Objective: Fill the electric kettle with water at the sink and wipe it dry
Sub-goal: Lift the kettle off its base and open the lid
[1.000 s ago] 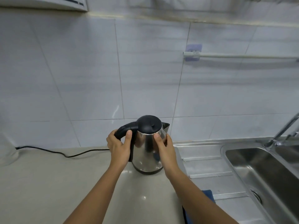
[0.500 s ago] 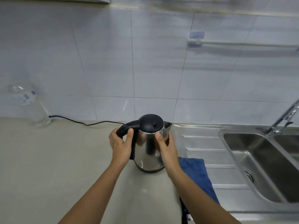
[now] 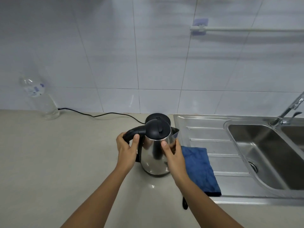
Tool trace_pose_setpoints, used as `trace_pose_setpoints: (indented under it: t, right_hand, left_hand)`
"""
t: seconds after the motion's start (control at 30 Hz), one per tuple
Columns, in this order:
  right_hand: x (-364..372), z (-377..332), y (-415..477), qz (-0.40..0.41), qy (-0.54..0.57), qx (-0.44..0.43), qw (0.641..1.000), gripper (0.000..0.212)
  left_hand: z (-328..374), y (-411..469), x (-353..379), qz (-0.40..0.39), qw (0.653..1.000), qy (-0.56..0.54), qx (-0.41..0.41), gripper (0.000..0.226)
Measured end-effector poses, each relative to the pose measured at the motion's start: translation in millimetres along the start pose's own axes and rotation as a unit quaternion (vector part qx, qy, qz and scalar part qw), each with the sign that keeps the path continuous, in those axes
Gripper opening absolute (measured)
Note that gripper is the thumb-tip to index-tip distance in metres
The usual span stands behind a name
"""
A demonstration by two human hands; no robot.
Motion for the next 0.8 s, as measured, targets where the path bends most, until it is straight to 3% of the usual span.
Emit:
trace_pose_setpoints:
  t: [0.17,0.53,0.6,0.7,0.8]
  right_hand:
    - [-9.9,17.1,0.0,-0.001,-0.013,0.016,1.000,0.079]
    - [-18.8,29.3,5.6,0.010,0.004,-0.001,1.000,0.101]
    - [-18.8,30.2,7.0,0.001,0.002,0.002,1.000,0.105]
    - [-18.9,27.8,9.0,-0.012,-0.021,0.003,1.000,0.113]
    - [-20.0,25.9,12.5,-0.027,-0.048,-0.010,0.998,0.113]
  left_hand:
    - [-7.2,-4.0,6.0,-0.008,1.000,0.007,0.003,0.036]
    - [-15.6,-4.6,10.0,-0.049,0.998,0.038,-0.006,0.034]
    - [-11.9,-3.1,6.7,-0.042,0.996,0.076,-0.002,0.044]
    - [14.3,4.6,9.5,-0.049,0.980,0.183,0.058,0.070]
    - [50.0,18.6,33.4,-0.111,0.947,0.258,0.156,0.079]
Point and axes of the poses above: each hand's wrist, its own y-axis towards the middle knuckle, its own x-axis out of the palm, z = x × y, the point moved 6 cm from there along y, towards the middle knuckle, and after that the axes turned 12 degrees about x, right-handed, at the moved point
